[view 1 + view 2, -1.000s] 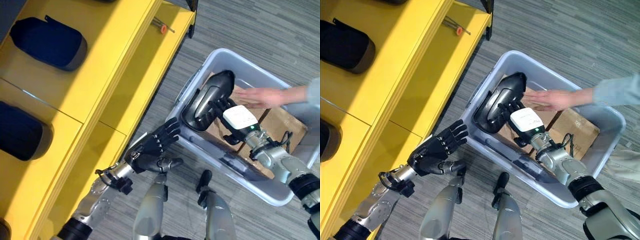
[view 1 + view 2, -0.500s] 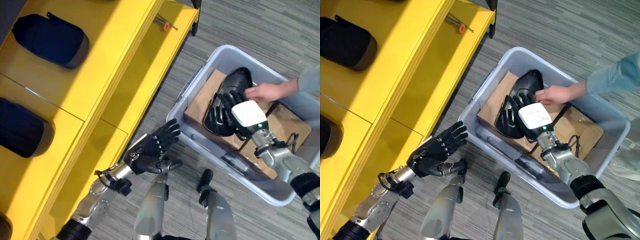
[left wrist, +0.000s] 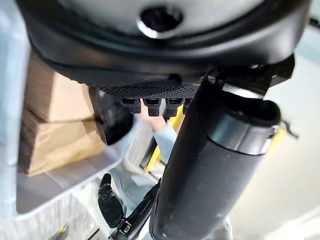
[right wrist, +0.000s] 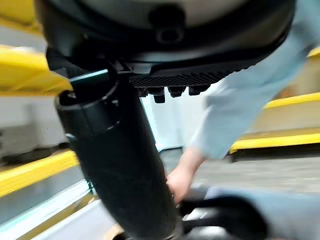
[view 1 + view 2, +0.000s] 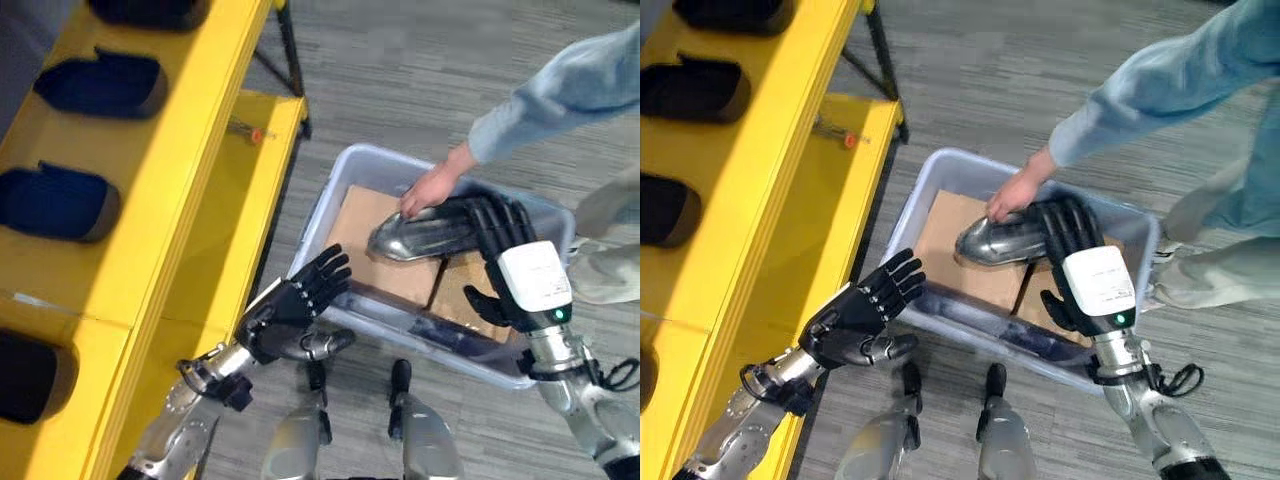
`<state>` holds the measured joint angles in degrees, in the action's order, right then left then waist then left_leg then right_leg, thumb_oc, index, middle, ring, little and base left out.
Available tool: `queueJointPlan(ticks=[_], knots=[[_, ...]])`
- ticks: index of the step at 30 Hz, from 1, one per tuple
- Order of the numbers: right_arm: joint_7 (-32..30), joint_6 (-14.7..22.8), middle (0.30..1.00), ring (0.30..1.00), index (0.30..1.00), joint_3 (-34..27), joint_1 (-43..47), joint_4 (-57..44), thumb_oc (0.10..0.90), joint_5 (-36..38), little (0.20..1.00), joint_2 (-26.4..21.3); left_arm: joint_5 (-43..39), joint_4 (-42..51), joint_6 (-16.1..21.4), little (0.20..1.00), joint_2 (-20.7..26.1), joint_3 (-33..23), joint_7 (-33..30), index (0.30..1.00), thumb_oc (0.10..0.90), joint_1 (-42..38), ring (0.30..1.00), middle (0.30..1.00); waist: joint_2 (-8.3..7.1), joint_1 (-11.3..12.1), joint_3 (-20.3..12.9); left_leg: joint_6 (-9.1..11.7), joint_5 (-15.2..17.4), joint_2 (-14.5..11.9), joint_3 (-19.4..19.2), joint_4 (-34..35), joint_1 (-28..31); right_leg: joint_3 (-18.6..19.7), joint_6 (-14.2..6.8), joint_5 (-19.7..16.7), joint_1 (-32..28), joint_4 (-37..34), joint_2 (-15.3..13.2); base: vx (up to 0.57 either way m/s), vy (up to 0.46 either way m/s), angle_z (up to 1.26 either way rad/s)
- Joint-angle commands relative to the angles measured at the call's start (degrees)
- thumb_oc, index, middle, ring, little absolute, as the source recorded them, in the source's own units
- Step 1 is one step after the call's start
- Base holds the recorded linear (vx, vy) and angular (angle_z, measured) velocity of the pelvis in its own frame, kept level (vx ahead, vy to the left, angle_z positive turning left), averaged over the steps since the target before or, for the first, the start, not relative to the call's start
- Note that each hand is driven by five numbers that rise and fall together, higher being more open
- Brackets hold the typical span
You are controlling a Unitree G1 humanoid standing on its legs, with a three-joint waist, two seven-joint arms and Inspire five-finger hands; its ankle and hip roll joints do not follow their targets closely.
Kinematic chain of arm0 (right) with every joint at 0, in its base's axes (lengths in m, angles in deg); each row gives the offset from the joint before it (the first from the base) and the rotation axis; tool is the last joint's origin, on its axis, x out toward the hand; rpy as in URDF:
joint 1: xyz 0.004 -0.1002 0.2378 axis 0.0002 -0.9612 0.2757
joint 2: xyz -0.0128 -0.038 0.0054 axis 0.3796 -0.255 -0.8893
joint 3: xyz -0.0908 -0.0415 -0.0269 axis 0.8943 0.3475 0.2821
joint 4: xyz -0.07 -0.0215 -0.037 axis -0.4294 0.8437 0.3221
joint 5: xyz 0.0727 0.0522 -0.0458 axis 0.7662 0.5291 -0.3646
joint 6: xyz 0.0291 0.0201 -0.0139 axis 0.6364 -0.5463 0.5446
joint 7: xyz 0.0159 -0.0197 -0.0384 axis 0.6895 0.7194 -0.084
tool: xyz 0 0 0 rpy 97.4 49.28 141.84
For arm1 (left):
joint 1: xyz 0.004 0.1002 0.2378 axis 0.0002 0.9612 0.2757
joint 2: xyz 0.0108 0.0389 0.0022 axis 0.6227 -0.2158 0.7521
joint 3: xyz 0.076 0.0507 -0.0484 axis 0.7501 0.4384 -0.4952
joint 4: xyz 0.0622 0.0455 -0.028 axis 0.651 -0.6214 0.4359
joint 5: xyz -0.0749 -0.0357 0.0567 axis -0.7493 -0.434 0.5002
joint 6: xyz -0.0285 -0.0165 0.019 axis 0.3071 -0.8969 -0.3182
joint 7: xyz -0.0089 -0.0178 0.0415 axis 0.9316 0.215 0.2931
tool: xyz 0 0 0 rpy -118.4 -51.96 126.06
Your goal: Move parts from the plastic box to the shelf.
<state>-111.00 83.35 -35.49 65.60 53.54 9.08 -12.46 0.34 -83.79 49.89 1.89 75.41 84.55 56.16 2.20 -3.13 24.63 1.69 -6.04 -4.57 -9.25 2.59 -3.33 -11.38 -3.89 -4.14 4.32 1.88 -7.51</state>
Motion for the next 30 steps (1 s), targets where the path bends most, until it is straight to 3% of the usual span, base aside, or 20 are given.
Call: queueJointPlan(ticks=[1, 8, 19, 23, 30], knots=[[-1.04, 2.34, 1.0, 1.0, 1.0, 0.81, 7.34, 1.21, 0.9, 2.15, 1.0, -2.92, -2.06, 3.83, 2.86, 1.0, -1.54, 0.42, 3.7, 1.0, 0.9, -0.33, 1.0, 1.0, -1.04, 1.99, -6.22, 0.83, 4.43, -1.25, -2.21, -1.87, -0.54, 1.77, -2.3, 7.69, -1.0, 4.88, -0.14, 0.09, 0.001, -0.08], [2.21, 2.08, 1.0, 1.0, 1.0, 0.6, 5.2, 1.14, 0.9, 4.91, 1.0, -3.08, -1.55, 2.92, 1.73, 1.0, -1.87, -0.03, 3.94, 1.0, 0.9, 0.63, 1.0, 1.0, -1.35, 1.24, -8.59, 1.25, 4.35, -1.69, -3.67, -0.29, 2.39, 1.69, -2.91, 6.47, -3.57, 2.13, -0.64, 0.04, 0.003, -0.05], [6.19, -0.06, 1.0, 1.0, 1.0, 1.71, 5.9, 3.05, 0.9, 7.83, 1.0, -2.67, -1.45, 2.2, 0.99, 1.0, -2.13, -0.06, 3.93, 1.0, 0.9, 0.47, 1.0, 1.0, -1.06, 1.6, -9.11, 1.27, 4.41, -1.73, -3.36, -0.15, 2.65, 1.23, -2.8, 6.95, -4.17, 2.36, -0.87, 0.0, 0.0, -0.02], [9.6, -1.93, 1.0, 1.0, 1.0, 3.55, 9.01, 5.66, 0.9, 7.89, 1.0, -3.79, -1.6, 1.89, 0.55, 1.0, -1.65, 0.57, 3.65, 1.0, 0.9, -1.5, 1.0, 1.0, -0.7, 2.02, -7.97, 1.26, 4.3, -1.65, -3.05, -0.23, 1.7, 1.32, -2.93, 6.72, -2.97, 2.49, -1.09, -0.05, -0.021, 0.0], [9.3, -6.35, 1.0, 1.0, 1.0, 8.93, 19.32, 12.27, 0.9, 8.93, 1.0, -6.84, -1.91, 0.71, 0.01, 1.0, -0.83, 2.78, 2.42, 1.0, 0.9, -7.11, 1.0, 1.0, 0.53, 3.53, -3.78, 1.22, 3.7, -1.47, -1.86, -1.6, -2.62, 0.43, -1.9, 8.29, 1.14, 6.11, -0.54, -0.11, -0.034, 0.02]])
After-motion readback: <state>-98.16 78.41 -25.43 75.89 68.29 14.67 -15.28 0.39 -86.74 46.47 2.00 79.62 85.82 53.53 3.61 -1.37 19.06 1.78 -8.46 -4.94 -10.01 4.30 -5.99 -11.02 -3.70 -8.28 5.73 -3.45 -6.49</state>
